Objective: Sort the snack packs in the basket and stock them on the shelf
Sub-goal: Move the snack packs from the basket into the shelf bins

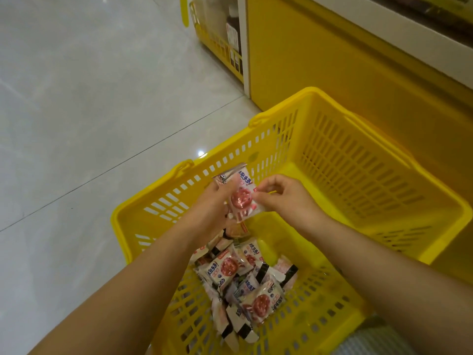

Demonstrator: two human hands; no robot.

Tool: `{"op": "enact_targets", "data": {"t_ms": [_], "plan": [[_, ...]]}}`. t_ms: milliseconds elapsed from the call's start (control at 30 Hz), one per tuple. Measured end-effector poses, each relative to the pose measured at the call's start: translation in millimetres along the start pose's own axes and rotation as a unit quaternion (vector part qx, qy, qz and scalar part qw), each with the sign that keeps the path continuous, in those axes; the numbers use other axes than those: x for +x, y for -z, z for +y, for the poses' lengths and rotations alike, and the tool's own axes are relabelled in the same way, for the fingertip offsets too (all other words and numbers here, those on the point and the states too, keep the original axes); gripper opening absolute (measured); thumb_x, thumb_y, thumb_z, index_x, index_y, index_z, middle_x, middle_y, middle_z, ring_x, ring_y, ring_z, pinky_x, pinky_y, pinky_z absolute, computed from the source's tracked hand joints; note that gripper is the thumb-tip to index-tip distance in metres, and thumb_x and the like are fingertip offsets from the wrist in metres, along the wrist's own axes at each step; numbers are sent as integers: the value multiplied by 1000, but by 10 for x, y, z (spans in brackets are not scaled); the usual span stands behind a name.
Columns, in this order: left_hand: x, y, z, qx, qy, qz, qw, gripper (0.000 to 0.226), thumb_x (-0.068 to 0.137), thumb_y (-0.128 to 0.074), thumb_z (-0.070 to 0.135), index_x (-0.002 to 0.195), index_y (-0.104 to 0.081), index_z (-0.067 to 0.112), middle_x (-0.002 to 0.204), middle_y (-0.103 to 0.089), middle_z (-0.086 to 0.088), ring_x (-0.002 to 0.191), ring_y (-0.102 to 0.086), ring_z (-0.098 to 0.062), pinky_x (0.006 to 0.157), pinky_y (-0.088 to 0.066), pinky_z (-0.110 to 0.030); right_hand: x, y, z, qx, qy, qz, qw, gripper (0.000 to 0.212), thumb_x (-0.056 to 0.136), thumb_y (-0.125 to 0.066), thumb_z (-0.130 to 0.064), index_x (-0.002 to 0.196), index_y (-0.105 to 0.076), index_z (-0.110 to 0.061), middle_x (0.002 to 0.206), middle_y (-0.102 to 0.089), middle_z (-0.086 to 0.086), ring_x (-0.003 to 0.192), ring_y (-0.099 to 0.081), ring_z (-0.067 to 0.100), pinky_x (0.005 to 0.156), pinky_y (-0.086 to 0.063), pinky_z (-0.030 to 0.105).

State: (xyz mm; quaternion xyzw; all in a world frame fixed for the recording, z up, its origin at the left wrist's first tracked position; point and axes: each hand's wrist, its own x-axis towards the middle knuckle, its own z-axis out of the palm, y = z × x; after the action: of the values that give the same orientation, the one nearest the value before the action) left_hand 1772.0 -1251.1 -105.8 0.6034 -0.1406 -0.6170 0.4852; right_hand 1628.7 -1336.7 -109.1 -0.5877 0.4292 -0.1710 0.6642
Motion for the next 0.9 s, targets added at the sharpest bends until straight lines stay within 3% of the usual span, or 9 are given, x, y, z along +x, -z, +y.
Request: {"op": "enact_targets", "data": {"t_ms": [100, 167, 267, 433, 567, 700, 767, 833, 900], "plan": [[-49, 139, 20, 115, -46, 23, 992, 49, 80, -67, 39, 122, -51, 20, 109, -72, -6, 94, -72, -21, 78, -58, -38, 36, -44, 72, -24, -15, -14, 999, 11, 83, -72, -21, 78, -62, -22, 79, -63, -4, 69, -59, 7, 61, -45, 19], [-87, 291, 142, 191, -86, 21, 978, 49, 73, -70, 44, 115, -55, 24, 102, -74, -1, 89, -72, -18, 76, -58, -34, 53, -35, 156, -125, -43, -49, 990, 12, 86, -69, -28, 91, -63, -19, 91, -63, -4, 84, -60, 11, 70, -47, 24], [-128, 459, 364, 274, -99, -34, 956, 45, 72, -71, 42, 111, -62, 22, 97, -75, 2, 87, -72, -14, 68, -54, -21, 0, -152, 374, -379, -55, -205, 901, 37, 88, -65, -28, 122, -57, -17, 118, -59, 3, 103, -56, 17, 83, -46, 28], [-153, 556, 545, 323, -46, -102, 940, 53, 72, -72, 30, 121, -60, 16, 107, -73, -1, 99, -70, -17, 82, -53, -28, -108, -570, 602, -486, 49, -319, 812, 47, 91, -53, -14, 138, -47, -19, 135, -51, 7, 114, -52, 25, 76, -42, 32], [-227, 557, 698, 297, -51, -116, 947, 44, 75, -69, 28, 117, -61, 17, 105, -74, 0, 96, -71, -16, 74, -54, -19, -143, -792, 712, -578, 100, -364, 723, 51, 96, -51, -16, 144, -35, -15, 151, -31, 9, 130, -34, 31, 97, -39, 43], [-249, 579, 778, 273, -56, -114, 954, 44, 77, -67, 25, 119, -59, 14, 106, -73, -5, 98, -70, -21, 77, -55, -23, -132, -829, 754, -601, 59, -369, 706, 60, 88, -65, -31, 139, -40, -10, 141, -40, 12, 125, -35, 32, 97, -40, 43], [-262, 598, 811, 248, -61, -117, 960, 45, 78, -66, 23, 121, -58, 14, 109, -72, -8, 102, -69, -24, 82, -56, -29, -122, -808, 766, -611, 67, -376, 693, 47, 87, -65, -39, 123, -55, -12, 124, -50, 12, 116, -40, 30, 90, -42, 42], [-288, 623, 873, 221, -65, -123, 965, 46, 80, -65, 21, 124, -56, 11, 112, -71, -12, 104, -68, -28, 87, -55, -34, -103, -751, 772, -567, 86, -365, 734, 26, 85, -66, -43, 89, -60, -17, 97, -53, 8, 94, -47, 23, 74, -43, 35], [-305, 649, 954, 177, -75, -125, 973, 41, 82, -63, 19, 121, -57, 9, 106, -72, -11, 99, -70, -25, 82, -56, -31, -73, -695, 727, -447, 44, -326, 832, 38, 83, -68, -41, 64, -43, -20, 70, -43, 0, 65, -43, 13, 56, -33, 26]]}}
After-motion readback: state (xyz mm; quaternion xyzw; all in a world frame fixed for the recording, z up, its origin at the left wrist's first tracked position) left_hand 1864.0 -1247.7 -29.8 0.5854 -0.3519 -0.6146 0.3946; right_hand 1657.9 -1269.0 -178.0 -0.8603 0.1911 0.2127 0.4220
